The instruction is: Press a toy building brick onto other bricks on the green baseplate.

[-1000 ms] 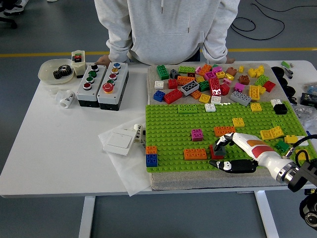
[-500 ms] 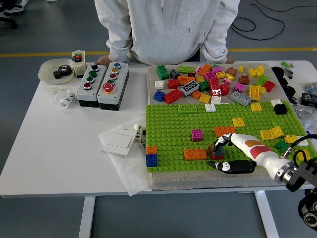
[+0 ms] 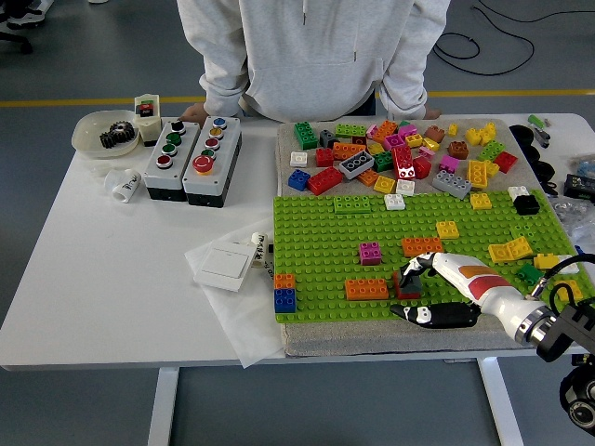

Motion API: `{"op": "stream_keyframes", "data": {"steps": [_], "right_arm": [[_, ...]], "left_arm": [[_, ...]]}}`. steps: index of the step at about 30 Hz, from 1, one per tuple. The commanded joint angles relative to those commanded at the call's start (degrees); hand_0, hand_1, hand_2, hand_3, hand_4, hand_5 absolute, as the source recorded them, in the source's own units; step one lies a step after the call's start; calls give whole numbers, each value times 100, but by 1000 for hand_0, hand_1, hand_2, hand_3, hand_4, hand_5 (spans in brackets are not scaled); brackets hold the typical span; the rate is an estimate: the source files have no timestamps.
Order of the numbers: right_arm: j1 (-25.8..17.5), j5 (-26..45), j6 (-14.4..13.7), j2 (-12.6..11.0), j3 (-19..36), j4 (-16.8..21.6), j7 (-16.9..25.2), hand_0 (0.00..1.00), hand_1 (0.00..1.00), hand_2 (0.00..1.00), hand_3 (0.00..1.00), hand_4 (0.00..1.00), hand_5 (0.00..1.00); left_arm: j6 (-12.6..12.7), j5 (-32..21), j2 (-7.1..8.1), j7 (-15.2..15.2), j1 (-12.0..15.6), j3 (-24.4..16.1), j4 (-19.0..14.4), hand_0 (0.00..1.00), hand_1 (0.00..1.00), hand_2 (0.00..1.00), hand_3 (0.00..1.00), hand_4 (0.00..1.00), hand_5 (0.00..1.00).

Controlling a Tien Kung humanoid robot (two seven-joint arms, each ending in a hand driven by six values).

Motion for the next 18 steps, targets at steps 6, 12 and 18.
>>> {"op": "stream_keyframes", "data": {"steps": [6,12,18], "right_arm": [[-22,-21,-1,5,60,15,-11,663,660,713,560,869,550],[-41,-35,8,-1,135,23,-24,663,661,713,560,869,549],[-69,-67,16,-20,207,82,-40,663,660,713,560,869,550]], "left_arm": [[-10,18,-3,5,16,-3,0,797,788,791,585,614,625],[-10,-4,-2,3,10,17,0,795,788,790,585,615,625],[-8,-14,1,-1,-2,19,0,794,787,789,586,615,625]]}}
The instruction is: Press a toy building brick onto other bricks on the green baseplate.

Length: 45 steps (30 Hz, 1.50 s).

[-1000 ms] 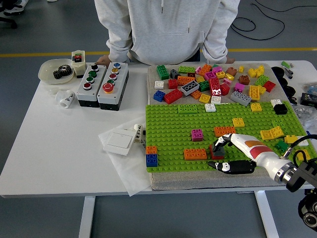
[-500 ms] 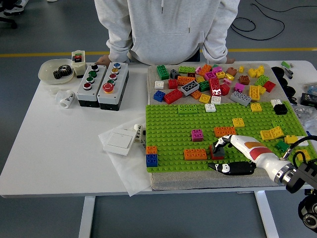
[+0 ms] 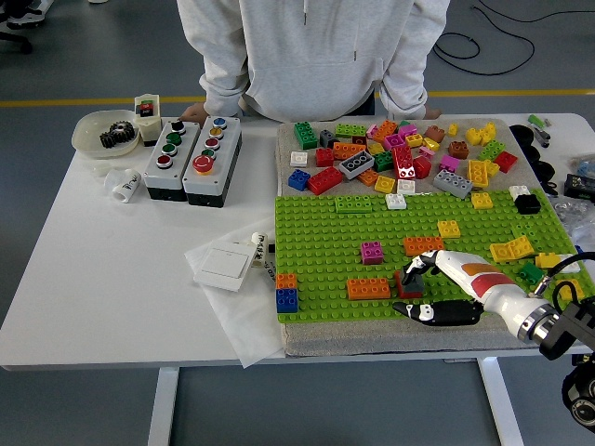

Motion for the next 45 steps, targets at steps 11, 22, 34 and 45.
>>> {"op": "stream_keyframes", "data": {"steps": [11,22,34,45], "right_arm": [[-59,-101,6,-51,165,255,-39,664,660,712,560,869,550],[-102,-310,-163,-17,554,414,-156,676,662,715,564,870,549],[382,-1467,-571,129,663,58,-874,683,671,720,587,886,453],[942,-2277,-49,259,612,-910,-1007,658,657,710,572,876,391]], "left_arm": [[6,1,1,-3,-6,-12,0,790,786,789,586,615,626],[15,83,-3,5,42,-115,0,790,785,788,585,615,625],[23,59,-21,10,25,-124,0,795,788,788,585,615,626],[19,33,-32,6,26,-103,0,792,788,788,583,615,625]]}}
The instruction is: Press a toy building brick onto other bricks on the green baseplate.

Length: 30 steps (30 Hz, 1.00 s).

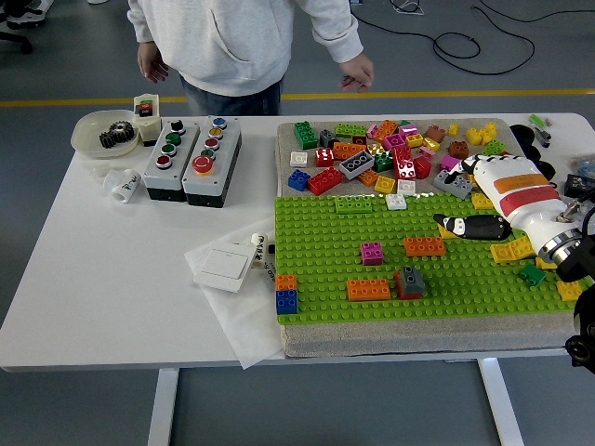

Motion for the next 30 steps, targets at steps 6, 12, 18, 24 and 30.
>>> {"op": "stream_keyframes", "data": {"steps": [6,12,18,24,30], "right_arm": [[52,-131,198,22,20,-433,-12,643,646,705,553,861,411],[58,-64,204,20,61,-762,53,634,632,681,538,863,416],[125,-67,371,3,43,-988,188,628,630,673,536,865,408],[142,-128,519,1,15,-1124,316,628,631,662,536,862,388],[140,-334,766,-10,-1,-1180,351,634,636,673,539,861,376]], "left_arm": [[6,-20,-5,-3,12,5,0,792,786,790,584,615,626],[-4,-13,-3,-5,31,13,0,792,786,789,584,615,626],[-16,23,0,-2,48,4,0,792,786,789,584,615,626],[-17,37,-2,0,66,-2,0,793,788,789,584,614,628],[-30,56,-3,5,78,7,0,796,788,790,584,614,628]]}}
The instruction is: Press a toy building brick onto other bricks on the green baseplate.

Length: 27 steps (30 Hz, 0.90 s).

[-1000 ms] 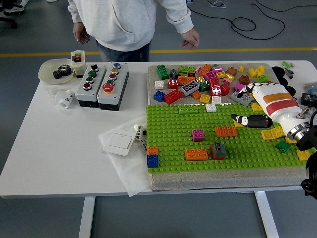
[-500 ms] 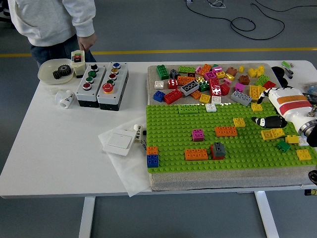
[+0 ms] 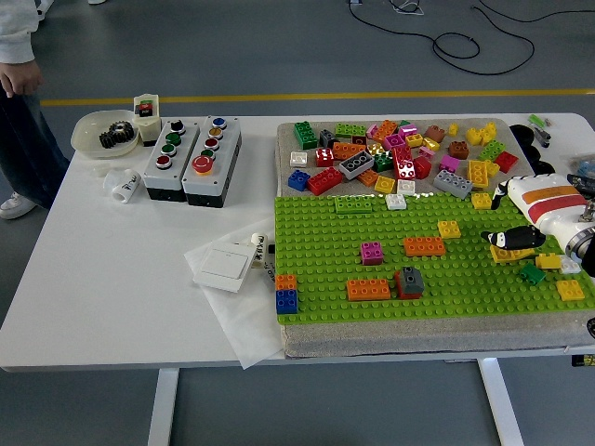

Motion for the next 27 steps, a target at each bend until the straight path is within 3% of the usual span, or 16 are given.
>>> {"op": "stream_keyframes", "data": {"steps": [12,27], "right_arm": [[-70,31,200,-116,-33,5,204,641,635,667,537,842,353],[277,735,-49,7,-381,64,415,666,640,668,539,838,350]], "left_arm": [[-18,77,6,3,8,-36,0,797,790,790,584,613,628],[-4,-52,5,-1,-34,45,0,796,790,790,585,613,628]]}}
